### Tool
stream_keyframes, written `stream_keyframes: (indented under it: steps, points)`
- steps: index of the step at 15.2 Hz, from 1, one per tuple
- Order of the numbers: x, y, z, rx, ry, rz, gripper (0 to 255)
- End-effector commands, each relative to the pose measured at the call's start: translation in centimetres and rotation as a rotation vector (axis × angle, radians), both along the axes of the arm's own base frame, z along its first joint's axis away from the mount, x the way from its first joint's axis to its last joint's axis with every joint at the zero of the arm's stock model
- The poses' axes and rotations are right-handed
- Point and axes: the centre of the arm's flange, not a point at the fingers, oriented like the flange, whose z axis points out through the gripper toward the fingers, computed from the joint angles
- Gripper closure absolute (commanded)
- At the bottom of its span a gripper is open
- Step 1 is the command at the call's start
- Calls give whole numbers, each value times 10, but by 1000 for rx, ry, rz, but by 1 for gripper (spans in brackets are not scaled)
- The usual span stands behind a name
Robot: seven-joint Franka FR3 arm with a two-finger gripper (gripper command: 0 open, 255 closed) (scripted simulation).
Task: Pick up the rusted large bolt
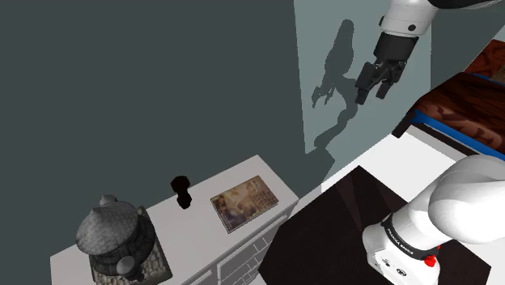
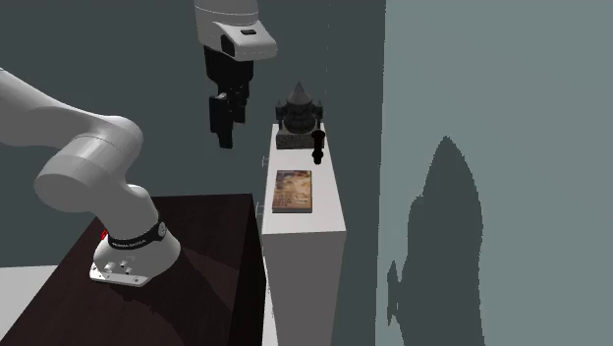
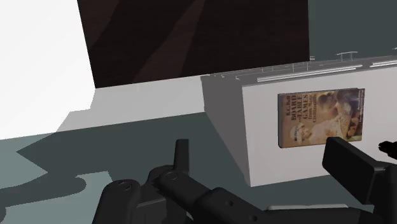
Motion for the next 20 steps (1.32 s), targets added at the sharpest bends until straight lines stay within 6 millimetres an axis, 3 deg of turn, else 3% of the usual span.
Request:
stream_keyframes:
  steps: [1, 20]
  points:
    - [0, 0, 0, 0, 0, 0, 0]
    - [64, 216, -109, -22, -51, -56, 0]
